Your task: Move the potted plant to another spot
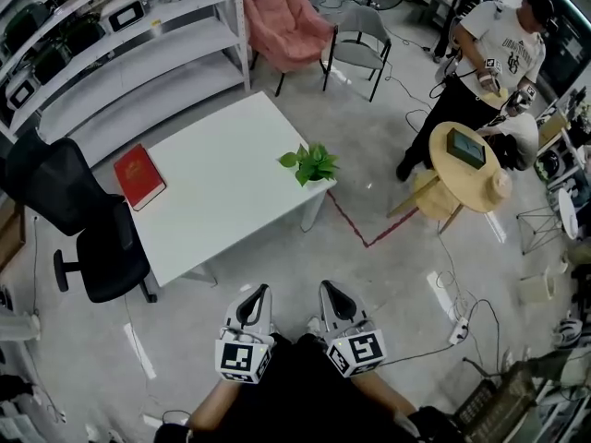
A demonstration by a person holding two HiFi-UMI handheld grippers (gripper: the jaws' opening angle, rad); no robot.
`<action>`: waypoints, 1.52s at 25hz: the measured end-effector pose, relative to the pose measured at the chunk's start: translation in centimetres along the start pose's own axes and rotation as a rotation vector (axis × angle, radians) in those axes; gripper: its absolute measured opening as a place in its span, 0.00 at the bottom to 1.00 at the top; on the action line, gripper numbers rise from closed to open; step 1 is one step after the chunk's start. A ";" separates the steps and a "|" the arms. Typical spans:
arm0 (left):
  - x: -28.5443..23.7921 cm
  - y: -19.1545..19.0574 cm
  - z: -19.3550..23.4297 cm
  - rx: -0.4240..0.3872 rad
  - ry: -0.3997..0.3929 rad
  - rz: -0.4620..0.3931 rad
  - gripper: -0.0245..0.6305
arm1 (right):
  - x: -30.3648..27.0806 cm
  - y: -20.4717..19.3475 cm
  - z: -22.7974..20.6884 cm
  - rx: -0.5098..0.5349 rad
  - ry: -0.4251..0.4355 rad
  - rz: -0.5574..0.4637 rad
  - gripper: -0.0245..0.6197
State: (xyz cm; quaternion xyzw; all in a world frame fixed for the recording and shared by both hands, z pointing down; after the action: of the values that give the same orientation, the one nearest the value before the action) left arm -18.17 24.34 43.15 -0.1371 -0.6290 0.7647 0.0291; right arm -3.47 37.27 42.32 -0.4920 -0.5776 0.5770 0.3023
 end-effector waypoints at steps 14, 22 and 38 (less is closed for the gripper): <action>2.7 -0.6 5.1 -0.019 -0.081 0.026 0.06 | -2.2 -0.8 4.9 0.021 -0.063 -0.013 0.05; 1.7 -0.7 7.3 0.014 -0.069 0.014 0.06 | -4.9 -0.6 4.4 0.029 -0.085 0.013 0.05; -9.5 1.7 12.0 0.036 -0.059 0.023 0.06 | -16.2 1.3 -2.2 0.012 -0.063 0.041 0.05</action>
State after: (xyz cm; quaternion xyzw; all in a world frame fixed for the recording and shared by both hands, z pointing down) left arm -11.80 10.45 45.15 -0.1209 -0.6141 0.7799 0.0041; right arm 4.18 23.03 44.97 -0.4835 -0.5733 0.6016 0.2750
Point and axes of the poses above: the fingertips, and each gripper's own axes: x backward along the fingers, z to its left, y out of its top, the point moved 8 cm from there along x, backward along the fingers, and after that the axes turned 7 degrees about -y, right-handed, at the moved point
